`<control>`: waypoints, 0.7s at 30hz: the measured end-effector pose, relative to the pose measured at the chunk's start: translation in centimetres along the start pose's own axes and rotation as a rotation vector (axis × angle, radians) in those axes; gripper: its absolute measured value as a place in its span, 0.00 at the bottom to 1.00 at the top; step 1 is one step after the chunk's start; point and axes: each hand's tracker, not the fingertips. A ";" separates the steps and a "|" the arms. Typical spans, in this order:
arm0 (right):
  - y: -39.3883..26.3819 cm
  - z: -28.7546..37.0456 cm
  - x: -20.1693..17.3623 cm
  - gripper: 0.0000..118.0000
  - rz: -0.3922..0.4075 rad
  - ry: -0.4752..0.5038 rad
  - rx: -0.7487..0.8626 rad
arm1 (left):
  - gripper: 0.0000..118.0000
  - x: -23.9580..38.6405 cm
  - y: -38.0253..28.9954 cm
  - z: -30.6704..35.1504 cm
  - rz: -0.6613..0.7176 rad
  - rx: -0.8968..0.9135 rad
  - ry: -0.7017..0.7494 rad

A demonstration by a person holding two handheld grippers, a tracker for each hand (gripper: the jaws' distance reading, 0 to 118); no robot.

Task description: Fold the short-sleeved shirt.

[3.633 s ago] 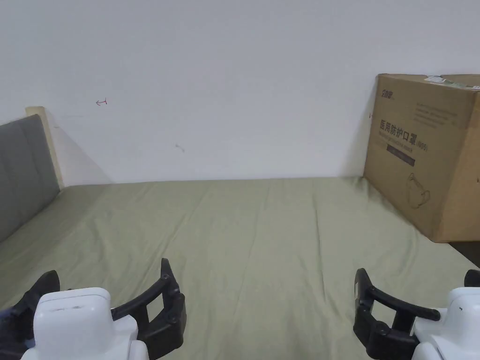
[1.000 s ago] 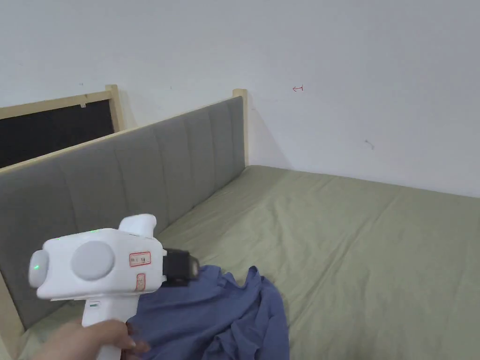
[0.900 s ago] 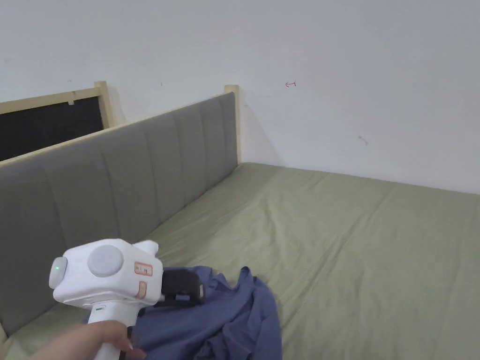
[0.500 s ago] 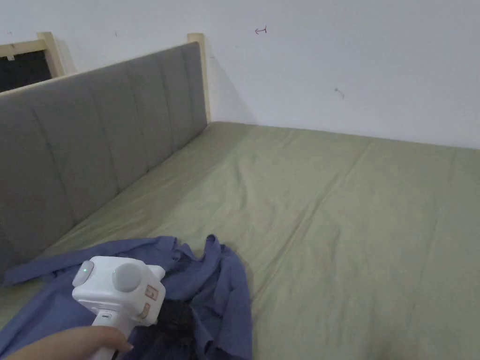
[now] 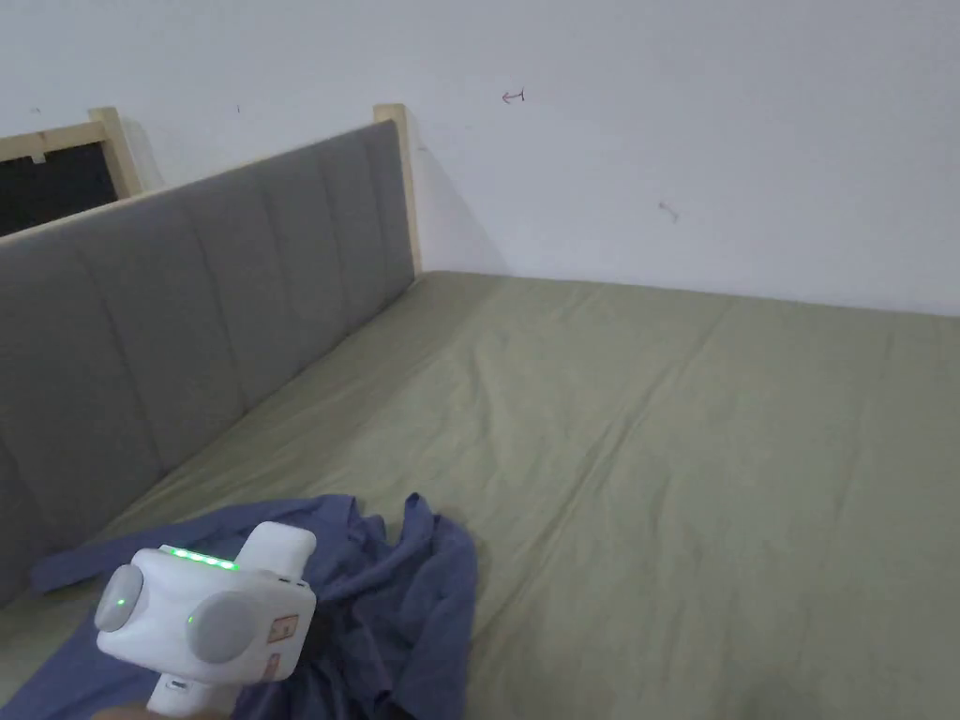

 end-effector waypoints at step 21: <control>4.2 10.3 5.6 0.00 -0.135 -0.107 0.235 | 0.03 22.4 19.6 31.3 -0.190 0.661 -0.581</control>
